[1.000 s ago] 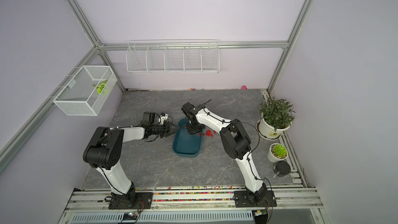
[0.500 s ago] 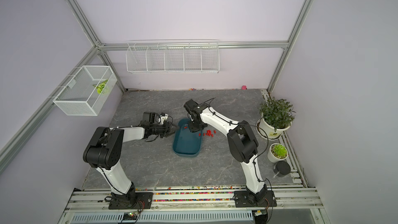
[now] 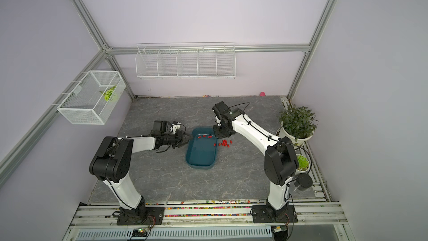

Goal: Take the screw protection sleeves out of the storage box
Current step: Place the screw protection sleeve at the center of the board.

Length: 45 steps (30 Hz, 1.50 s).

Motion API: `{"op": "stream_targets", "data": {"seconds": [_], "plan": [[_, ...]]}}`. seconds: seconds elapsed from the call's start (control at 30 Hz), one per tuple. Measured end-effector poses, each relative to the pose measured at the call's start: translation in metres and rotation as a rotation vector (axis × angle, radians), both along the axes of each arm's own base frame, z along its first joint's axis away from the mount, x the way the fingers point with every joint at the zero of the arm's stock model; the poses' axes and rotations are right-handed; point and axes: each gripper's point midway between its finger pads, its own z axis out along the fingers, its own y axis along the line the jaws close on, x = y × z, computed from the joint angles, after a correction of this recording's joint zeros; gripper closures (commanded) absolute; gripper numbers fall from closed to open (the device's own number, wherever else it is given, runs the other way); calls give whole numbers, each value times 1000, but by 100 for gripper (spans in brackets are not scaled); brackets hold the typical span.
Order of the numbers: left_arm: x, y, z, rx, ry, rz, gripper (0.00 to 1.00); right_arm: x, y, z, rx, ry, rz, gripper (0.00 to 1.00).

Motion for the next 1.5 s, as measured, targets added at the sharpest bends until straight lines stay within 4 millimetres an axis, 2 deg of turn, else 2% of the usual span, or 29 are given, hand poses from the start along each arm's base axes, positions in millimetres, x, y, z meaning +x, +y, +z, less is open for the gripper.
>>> {"op": "stream_targets", "data": {"seconds": [0.27, 0.43, 0.83, 1.27, 1.5], "plan": [[-1, 0, -2, 2, 10, -1, 56, -10, -37, -28, -28, 55, -59, 81], [-2, 0, -4, 1, 16, -3, 56, -10, -50, -39, -37, 69, -83, 81], [-3, -1, -4, -7, 23, -11, 56, -7, -63, -57, -41, 77, -109, 81], [-4, -2, -3, -12, 24, -15, 56, -6, -63, -93, -76, 141, -108, 81], [-4, -2, -3, -12, 23, -16, 56, -6, -63, -99, -83, 153, -107, 81]]}}
